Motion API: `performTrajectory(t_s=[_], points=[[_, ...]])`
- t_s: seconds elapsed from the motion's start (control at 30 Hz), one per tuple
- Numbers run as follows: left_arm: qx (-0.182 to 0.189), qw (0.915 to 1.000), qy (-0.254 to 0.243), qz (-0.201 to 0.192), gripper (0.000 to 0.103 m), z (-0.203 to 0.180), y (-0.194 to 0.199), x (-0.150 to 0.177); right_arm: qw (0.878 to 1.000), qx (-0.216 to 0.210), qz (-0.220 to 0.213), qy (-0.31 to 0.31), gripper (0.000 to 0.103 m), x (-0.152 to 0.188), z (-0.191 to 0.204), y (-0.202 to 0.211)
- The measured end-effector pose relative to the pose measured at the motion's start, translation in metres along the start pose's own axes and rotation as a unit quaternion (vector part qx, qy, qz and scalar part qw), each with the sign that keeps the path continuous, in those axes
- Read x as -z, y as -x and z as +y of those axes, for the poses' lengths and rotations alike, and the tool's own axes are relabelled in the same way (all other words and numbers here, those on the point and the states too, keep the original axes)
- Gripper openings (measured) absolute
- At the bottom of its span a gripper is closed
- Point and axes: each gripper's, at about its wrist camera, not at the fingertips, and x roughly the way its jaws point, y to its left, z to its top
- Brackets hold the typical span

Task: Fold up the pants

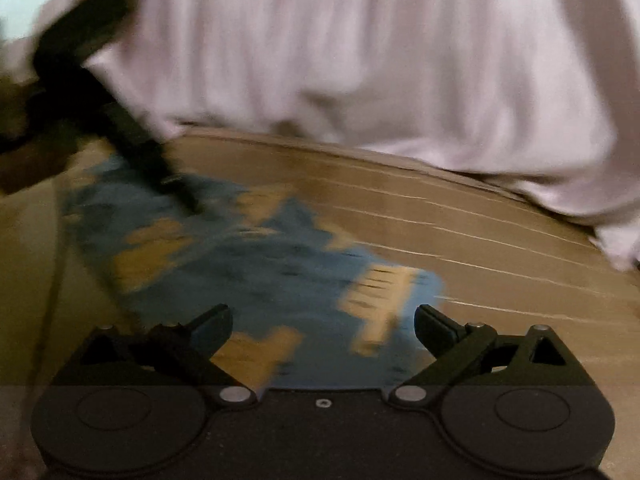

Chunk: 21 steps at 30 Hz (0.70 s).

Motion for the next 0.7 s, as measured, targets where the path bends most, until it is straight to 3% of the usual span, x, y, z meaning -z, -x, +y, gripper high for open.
performTrajectory(t_s=[0.1,0.2,0.3,0.4,0.57,0.63,0.7], points=[[-0.013,0.9998,-0.005,-0.014,0.086,-0.016,-0.002,0.012,0.999,0.043,0.021,0.000,0.098,0.010,-0.009,-0.007],[-0.073,0.9966,-0.035,-0.014,0.086,-0.030,-0.007,0.025,0.995,0.085,0.040,0.032,0.099,0.024,-0.006,-0.008],[-0.141,0.9850,-0.098,-0.015,0.090,-0.040,-0.016,0.041,0.988,0.131,0.021,0.080,0.102,0.033,0.001,-0.005],[-0.162,0.9774,-0.126,-0.049,0.096,-0.041,-0.011,0.054,0.983,0.150,-0.008,0.105,0.102,0.036,0.005,0.005],[-0.195,0.9741,-0.067,-0.093,0.096,-0.032,0.021,0.073,0.986,0.125,-0.066,0.085,0.102,0.033,0.015,0.042],[-0.196,0.9714,-0.015,-0.134,0.097,-0.018,0.042,0.089,0.989,0.099,-0.072,0.079,0.102,0.031,0.022,0.050],[-0.195,0.9627,0.049,-0.181,0.100,0.001,0.064,0.111,0.992,0.065,-0.080,0.079,0.102,0.031,0.032,0.054]])
